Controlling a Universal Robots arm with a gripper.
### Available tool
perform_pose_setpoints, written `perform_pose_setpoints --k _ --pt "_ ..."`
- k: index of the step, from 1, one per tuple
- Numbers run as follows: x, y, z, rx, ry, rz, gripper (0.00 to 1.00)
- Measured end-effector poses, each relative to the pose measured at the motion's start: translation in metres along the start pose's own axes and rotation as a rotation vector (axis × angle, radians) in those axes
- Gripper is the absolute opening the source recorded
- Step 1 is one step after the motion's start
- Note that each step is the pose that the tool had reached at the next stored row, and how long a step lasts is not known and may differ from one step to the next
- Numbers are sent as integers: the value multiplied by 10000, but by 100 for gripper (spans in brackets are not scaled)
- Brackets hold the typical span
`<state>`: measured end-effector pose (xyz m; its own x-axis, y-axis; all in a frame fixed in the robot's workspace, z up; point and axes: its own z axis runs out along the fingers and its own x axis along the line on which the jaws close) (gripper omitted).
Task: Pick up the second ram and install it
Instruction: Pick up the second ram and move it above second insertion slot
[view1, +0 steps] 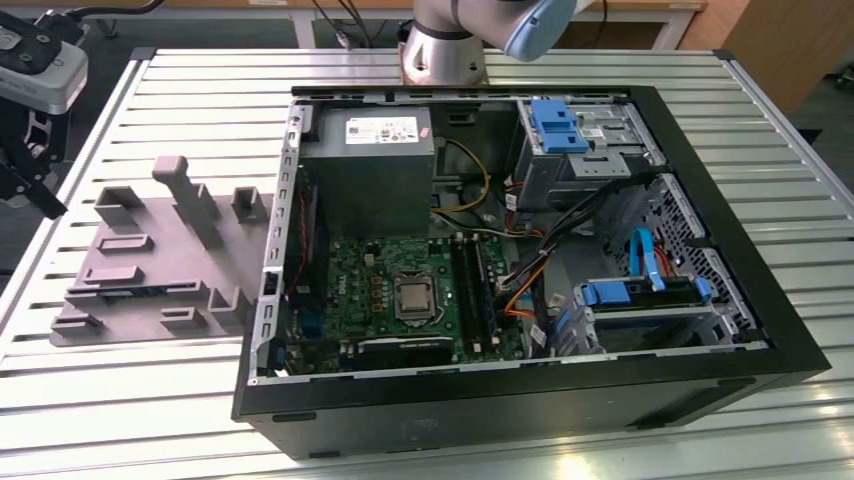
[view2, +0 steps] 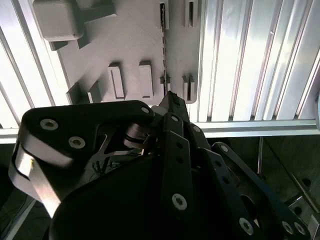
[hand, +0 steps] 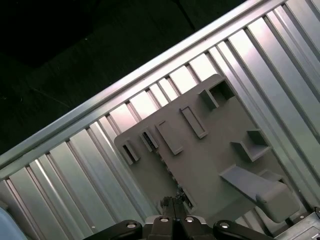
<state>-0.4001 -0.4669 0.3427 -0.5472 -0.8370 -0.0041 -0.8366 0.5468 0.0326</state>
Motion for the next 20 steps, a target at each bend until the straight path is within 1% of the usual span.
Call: perform_pose_setpoints --k 2,12,20 --pt "0 0 2 -1 7 -273 11" --pt "0 0 9 -8 65 -2005 11" --pt "0 0 11 0 93 -3081 11"
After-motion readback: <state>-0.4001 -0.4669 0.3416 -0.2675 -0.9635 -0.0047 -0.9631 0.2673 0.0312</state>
